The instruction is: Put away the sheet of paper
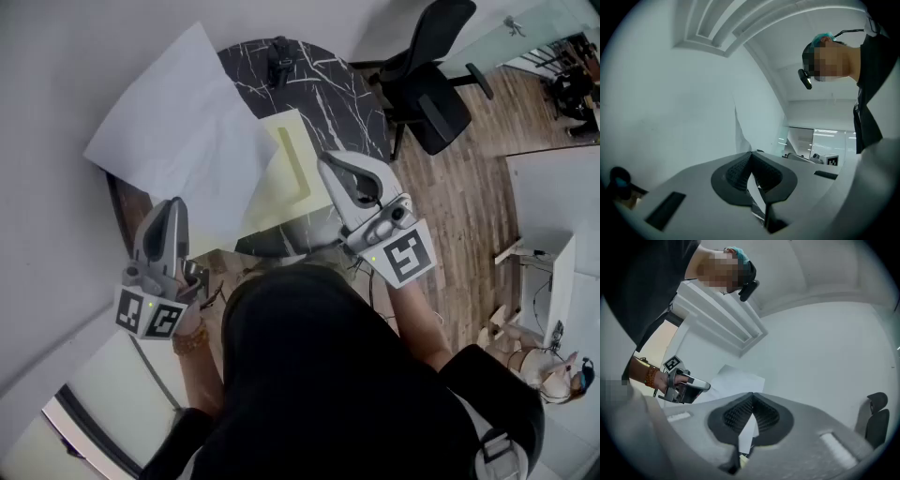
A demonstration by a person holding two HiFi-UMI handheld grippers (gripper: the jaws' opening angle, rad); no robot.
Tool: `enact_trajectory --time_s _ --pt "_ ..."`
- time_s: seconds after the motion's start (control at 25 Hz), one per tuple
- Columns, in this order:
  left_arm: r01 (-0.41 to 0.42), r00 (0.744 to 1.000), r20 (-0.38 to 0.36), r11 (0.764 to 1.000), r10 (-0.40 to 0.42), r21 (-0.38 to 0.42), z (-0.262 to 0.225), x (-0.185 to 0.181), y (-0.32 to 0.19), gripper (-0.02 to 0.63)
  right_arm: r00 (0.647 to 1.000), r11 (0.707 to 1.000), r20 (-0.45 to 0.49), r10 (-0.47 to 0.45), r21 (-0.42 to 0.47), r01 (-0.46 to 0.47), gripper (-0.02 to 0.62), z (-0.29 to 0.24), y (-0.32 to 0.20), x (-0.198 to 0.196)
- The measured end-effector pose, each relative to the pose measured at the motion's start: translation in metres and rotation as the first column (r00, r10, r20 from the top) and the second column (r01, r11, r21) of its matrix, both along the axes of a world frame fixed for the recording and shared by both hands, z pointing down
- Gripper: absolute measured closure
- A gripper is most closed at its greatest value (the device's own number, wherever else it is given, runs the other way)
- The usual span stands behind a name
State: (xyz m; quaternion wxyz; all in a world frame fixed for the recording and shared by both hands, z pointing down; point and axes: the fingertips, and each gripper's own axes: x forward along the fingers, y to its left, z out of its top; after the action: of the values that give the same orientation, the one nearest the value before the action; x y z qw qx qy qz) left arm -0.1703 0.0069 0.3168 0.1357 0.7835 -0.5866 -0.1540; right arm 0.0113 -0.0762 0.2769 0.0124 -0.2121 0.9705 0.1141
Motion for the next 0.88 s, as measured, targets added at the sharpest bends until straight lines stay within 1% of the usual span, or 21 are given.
enact_trajectory --time_s 0.2,0.36,0.44,0.56,0.68,0.88 --pt "0.009 1.000 -0.008 1.000 -0.009 -0.002 -0.001 0.001 0.002 0.592 0.999 0.999 0.002 -0.039 -0.027 0.039 0.597 0.000 0.007 -0.003" --pt "0.009 1.000 -0.017 1.000 -0.010 -0.020 -0.002 0.002 0.002 0.592 0.999 0.999 0.008 -0.033 -0.042 0.033 0.597 -0.002 0.009 -0.002" --pt "0.006 1.000 -0.003 1.000 -0.006 -0.028 -0.006 0.004 0.005 0.592 0.999 0.999 0.015 -0.031 -0.040 0.032 0.597 -0.007 0.011 0.000" --pt "0.010 0.999 0.049 1.000 -0.009 -0.021 -0.018 0.008 0.014 0.592 0.999 0.998 0.029 -0.045 -0.035 0.046 0.597 -0.015 0.017 0.005" --pt "0.037 0.997 0.071 0.999 -0.037 -0.005 -0.024 0.020 0.026 0.592 0.997 0.997 0.029 -0.068 -0.038 0.069 0.597 -0.015 0.029 0.018" --pt "0.132 0.991 0.024 0.991 -0.132 -0.003 -0.031 0.043 0.048 0.592 0.995 0.996 0.065 -0.078 -0.035 0.080 0.597 -0.027 0.040 0.054"
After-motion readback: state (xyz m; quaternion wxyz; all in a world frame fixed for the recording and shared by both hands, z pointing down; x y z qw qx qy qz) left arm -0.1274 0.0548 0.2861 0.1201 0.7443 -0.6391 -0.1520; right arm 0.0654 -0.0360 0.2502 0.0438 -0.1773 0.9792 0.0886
